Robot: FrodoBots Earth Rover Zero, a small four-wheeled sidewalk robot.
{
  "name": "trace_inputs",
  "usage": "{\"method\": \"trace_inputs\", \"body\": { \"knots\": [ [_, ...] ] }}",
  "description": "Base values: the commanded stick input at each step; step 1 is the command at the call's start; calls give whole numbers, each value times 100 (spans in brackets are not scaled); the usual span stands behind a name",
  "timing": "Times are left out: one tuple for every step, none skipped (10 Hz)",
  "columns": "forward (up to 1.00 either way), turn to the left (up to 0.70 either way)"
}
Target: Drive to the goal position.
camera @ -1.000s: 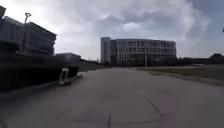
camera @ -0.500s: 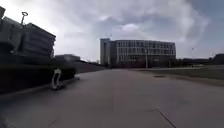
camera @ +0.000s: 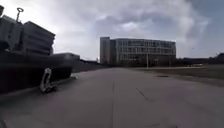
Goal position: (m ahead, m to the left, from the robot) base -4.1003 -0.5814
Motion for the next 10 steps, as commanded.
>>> {"method": "trace_inputs", "body": {
  "knots": [
    [100, 0],
    [100, 0],
    [100, 0],
    [100, 0],
    [100, 0],
    [100, 0],
    [100, 0],
    [100, 0],
    [100, 0],
    [100, 0]
  ]
}}
